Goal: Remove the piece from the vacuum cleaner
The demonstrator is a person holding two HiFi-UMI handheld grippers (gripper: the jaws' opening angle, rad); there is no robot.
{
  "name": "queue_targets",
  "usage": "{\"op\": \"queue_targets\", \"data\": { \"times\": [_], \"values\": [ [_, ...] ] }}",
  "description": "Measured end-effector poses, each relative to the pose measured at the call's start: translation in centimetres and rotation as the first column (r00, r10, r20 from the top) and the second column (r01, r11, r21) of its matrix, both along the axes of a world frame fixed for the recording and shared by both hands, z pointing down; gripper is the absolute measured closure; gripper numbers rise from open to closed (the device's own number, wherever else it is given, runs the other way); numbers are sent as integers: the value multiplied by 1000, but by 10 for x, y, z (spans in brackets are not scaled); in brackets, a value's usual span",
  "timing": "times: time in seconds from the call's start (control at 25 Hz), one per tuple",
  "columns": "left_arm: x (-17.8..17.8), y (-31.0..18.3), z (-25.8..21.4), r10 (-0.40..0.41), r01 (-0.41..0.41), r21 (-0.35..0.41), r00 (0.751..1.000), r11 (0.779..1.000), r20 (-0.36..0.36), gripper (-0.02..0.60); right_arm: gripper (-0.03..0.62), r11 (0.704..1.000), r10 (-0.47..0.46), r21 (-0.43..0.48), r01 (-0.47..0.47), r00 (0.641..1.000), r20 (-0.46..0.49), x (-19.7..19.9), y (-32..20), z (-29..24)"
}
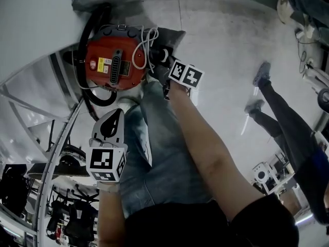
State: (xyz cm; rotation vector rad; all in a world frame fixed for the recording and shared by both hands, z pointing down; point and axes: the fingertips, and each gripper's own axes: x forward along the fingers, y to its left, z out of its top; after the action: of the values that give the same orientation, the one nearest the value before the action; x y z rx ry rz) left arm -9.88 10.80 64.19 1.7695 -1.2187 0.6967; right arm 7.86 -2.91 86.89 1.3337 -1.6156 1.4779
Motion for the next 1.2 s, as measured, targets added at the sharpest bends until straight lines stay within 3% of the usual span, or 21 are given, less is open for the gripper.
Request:
{"op": "queue_targets", "data": {
  "times": [1.2],
  "values": [
    [11,-1,20,48,-48,-31,999,998,-18,565,548,1000,24,-2,-24,999,29,13,2,4]
  ]
}}
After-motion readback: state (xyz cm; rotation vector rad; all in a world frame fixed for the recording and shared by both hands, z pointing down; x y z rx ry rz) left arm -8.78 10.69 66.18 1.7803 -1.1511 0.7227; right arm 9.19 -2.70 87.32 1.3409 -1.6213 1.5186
